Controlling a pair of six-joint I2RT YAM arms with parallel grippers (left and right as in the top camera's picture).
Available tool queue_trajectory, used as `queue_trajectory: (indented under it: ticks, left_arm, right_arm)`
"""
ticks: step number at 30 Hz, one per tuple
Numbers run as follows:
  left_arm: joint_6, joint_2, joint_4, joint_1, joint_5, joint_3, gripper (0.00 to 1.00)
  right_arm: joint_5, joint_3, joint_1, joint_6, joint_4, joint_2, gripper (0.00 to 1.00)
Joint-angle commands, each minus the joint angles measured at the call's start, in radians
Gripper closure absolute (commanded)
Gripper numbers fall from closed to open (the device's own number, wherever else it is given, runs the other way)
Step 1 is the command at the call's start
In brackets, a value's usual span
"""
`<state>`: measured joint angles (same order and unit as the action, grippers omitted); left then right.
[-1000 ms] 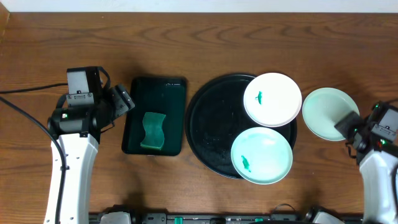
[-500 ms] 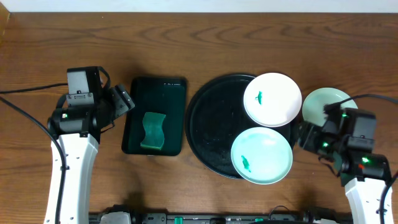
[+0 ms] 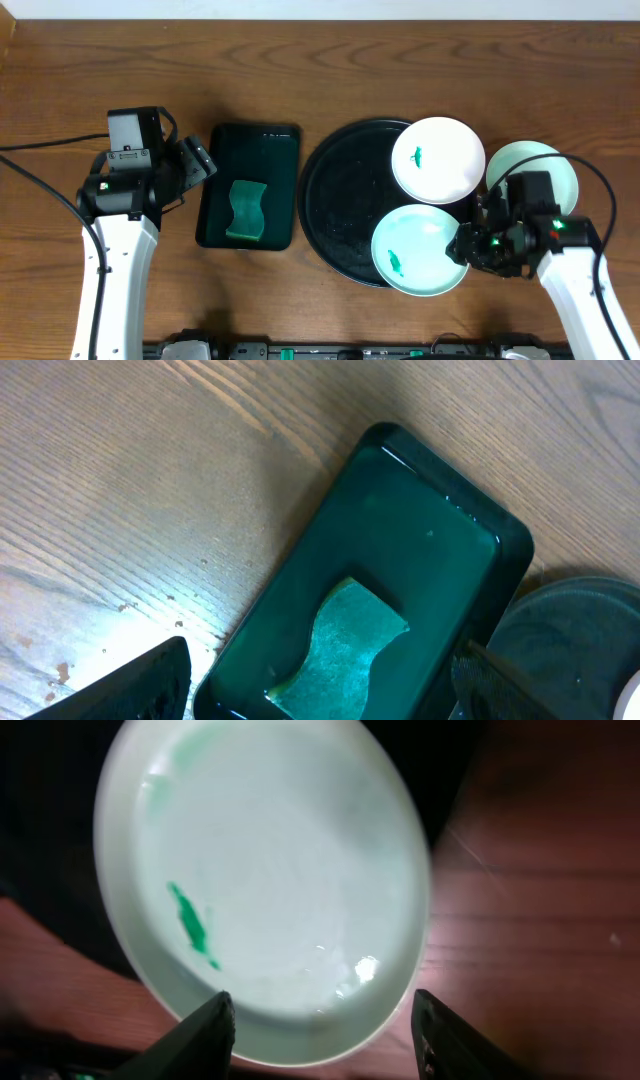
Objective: Clean dirty plates on tray and stack at the side
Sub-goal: 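Move the right gripper left to the pale green plate on the round tray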
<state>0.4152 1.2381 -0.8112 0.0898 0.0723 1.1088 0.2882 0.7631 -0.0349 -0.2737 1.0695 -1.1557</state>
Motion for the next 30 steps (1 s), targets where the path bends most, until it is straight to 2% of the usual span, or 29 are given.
queue_trajectory:
  ticks: [1,9,15,20,30]
  left_arm:
    - [-0.002,-0.002,-0.003,0.003,-0.006,0.014,0.16]
    - [-0.002,-0.002,-0.003,0.003,-0.006,0.014,0.16]
    - [-0.002,-0.002,-0.003,0.003,-0.006,0.014,0.16]
    - [-0.002,-0.002,-0.003,0.003,-0.006,0.014,0.16]
    - [-0.002,-0.002,-0.003,0.003,-0.006,0.014,0.16]
  right_arm:
    - [-0.061,0.049,-0.031,-0.003,0.009,-0.054,0.46]
    - [-0.155,0.048,-0.039,-0.072,0.004,-0.123,0.62]
    - [-0.157,0.041,-0.039,-0.098,0.014,-0.131,0.68]
    - [-0.156,0.007,-0.039,-0.157,-0.045,-0.132,0.78]
    - [-0.150,-0.029,-0.039,-0.175,-0.099,-0.132,0.80]
